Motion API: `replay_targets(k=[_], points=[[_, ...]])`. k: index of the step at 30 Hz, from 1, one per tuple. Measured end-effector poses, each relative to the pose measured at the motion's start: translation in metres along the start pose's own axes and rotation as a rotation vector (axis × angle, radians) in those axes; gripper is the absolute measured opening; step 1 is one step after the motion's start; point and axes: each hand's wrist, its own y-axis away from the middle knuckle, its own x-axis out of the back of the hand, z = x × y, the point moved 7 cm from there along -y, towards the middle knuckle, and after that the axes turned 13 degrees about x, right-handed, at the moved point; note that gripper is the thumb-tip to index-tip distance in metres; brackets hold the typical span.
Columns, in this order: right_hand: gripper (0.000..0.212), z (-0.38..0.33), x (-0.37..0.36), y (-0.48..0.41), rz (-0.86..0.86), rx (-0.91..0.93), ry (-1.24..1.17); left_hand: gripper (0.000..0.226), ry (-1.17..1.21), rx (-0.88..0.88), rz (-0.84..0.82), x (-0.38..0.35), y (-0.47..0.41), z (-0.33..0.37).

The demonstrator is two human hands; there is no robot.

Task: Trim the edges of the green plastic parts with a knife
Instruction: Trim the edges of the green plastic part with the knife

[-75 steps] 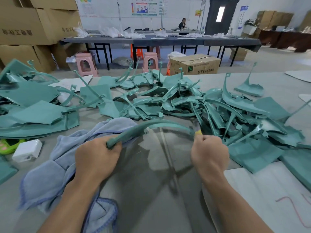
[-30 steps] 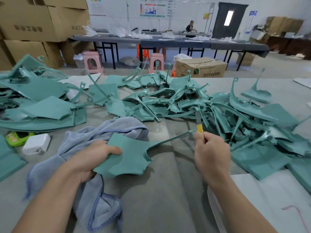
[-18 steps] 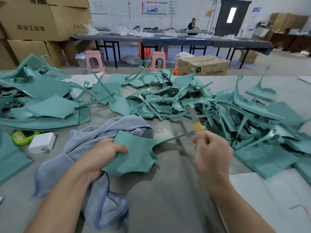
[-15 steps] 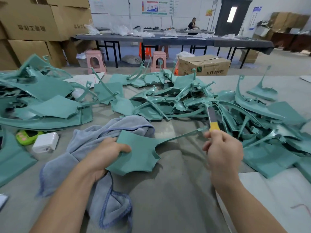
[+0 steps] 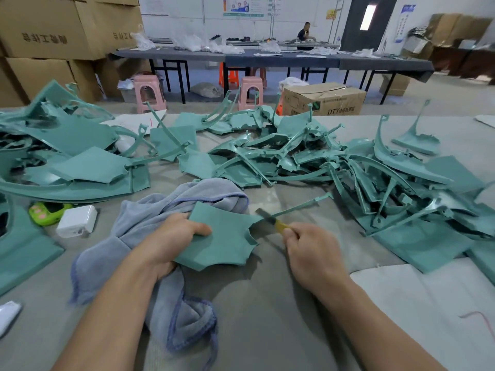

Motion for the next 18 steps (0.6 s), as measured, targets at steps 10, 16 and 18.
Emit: replay_targets(k=[10,16,18], points=[[0.045,0.017,0.020,-0.001,0.104,-0.095,0.108,0.009,0.021,-0.008,-0.001,-0.001,-0.002,0.001],[0.042,0.001,0.013,0.006,0.060,0.157,0.014,0.007,0.025,-0.003,-0.015,-0.005,-0.004,0.000],[0.043,0.009,0.008,0.002,0.042,0.065,0.111,0.007,0.013,-0.022,-0.015,-0.005,-0.006,-0.001]])
